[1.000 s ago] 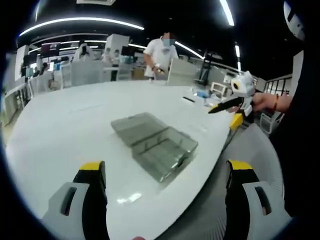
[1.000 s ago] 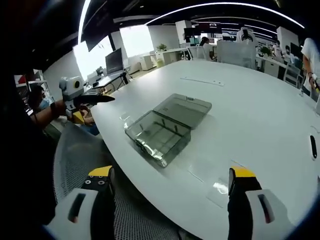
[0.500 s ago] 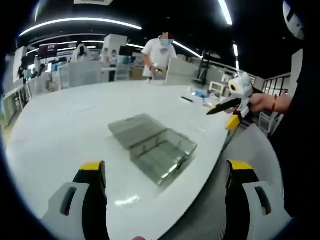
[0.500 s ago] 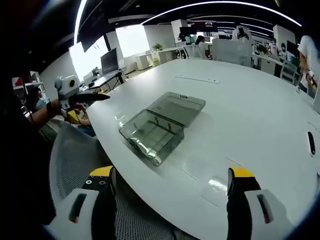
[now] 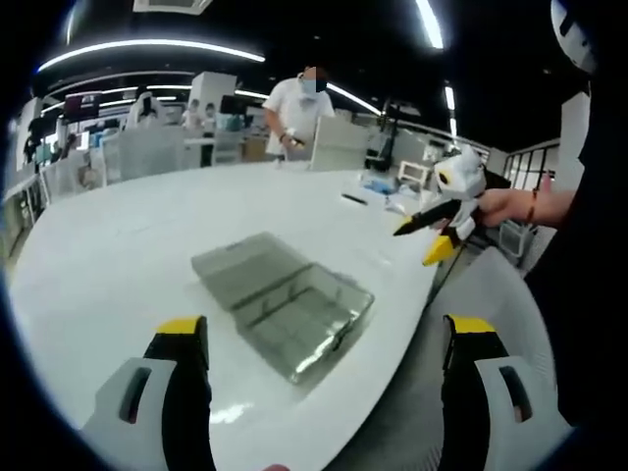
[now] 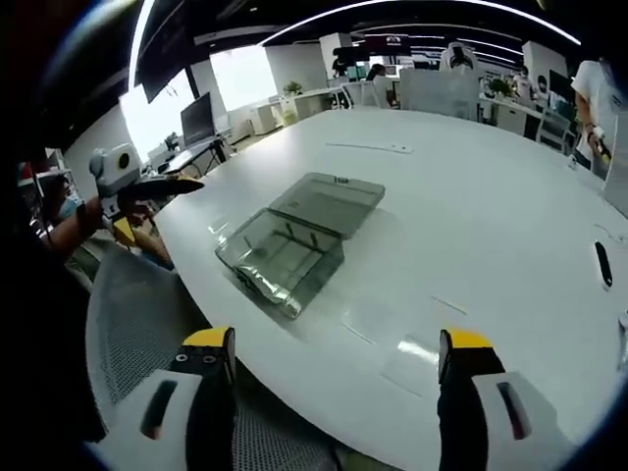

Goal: Insert the divider into the dual guide fixture by aligning both edges with the guide slots and pushing it downward to the bottom, including one-sided entry, uneven engagement, binding, and posture correction.

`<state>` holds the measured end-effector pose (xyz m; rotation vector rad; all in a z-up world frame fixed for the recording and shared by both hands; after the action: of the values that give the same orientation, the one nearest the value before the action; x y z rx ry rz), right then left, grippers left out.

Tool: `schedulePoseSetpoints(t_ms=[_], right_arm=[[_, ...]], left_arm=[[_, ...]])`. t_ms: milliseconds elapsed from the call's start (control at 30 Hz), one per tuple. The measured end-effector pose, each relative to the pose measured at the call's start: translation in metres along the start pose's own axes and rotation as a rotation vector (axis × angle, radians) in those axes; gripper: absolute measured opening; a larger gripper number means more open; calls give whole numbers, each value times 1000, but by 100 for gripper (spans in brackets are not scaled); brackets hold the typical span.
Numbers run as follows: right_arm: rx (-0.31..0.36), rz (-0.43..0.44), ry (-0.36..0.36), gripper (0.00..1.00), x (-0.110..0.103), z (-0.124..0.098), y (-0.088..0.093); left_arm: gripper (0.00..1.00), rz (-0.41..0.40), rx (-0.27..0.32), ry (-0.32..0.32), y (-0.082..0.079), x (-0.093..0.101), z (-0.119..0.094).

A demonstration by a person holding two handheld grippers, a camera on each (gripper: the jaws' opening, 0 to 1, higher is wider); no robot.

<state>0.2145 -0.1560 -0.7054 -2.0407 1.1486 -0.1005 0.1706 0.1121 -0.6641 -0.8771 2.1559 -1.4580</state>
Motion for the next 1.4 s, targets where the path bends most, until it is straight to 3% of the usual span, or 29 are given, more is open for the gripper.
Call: schedulePoseSetpoints(t_ms=[300, 900, 1400], right_arm=[[-14, 40, 22, 80, 10, 4, 6], [-37, 41, 77, 77, 24, 15, 11], [-52, 113, 131, 68, 43, 20, 16]], left_arm=[[97, 12, 5, 24, -7, 5, 12], [97, 52, 7, 92, -21, 18, 31], [96, 58, 1, 128, -21, 25, 41]])
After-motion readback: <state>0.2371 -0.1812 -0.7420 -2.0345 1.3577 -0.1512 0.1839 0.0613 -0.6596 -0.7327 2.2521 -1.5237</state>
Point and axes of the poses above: the point that each gripper's makers call its tool centre point, and the gripper's own axes: z roughly forward along the fingers, x roughly to its right, y roughly out of its underside, the point moved 3 cm from there along -z, roughly backward along the fingers, and after that the axes turned 10 degrees about z, right-handed, at the moved point
